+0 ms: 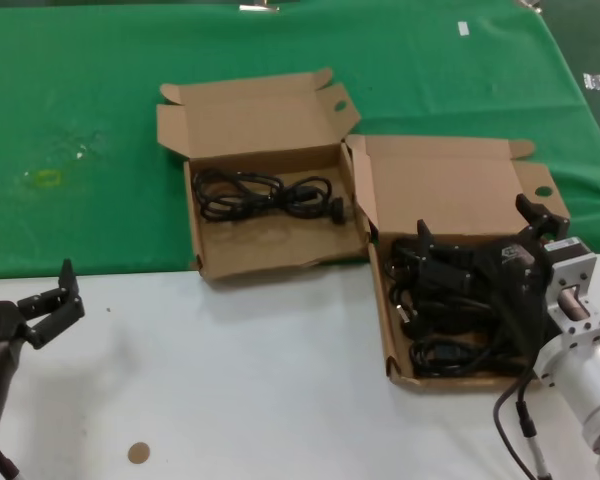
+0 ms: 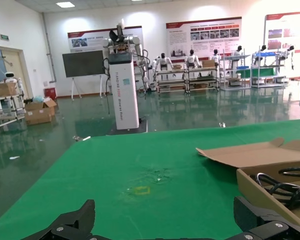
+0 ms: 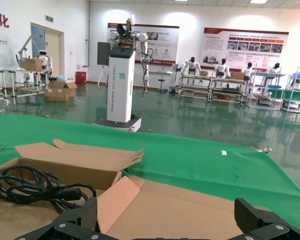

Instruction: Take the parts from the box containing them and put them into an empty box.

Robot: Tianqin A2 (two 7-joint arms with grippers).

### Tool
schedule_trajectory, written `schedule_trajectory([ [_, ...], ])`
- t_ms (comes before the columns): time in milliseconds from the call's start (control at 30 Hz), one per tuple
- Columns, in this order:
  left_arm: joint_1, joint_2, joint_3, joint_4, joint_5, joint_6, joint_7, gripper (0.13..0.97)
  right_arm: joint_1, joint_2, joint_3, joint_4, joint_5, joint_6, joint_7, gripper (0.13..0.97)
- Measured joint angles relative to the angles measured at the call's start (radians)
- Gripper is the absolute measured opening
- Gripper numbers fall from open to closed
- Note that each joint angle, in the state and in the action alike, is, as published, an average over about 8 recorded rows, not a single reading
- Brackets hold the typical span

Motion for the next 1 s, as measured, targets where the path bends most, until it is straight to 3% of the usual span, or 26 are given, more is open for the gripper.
schedule_trajectory([
  [1000,0.000,0.000,0.000,0.000,0.000,0.000,0.000,0.966,-0.009,0.001,0.005,0.006,0.006,0.006,0.000,0.966],
])
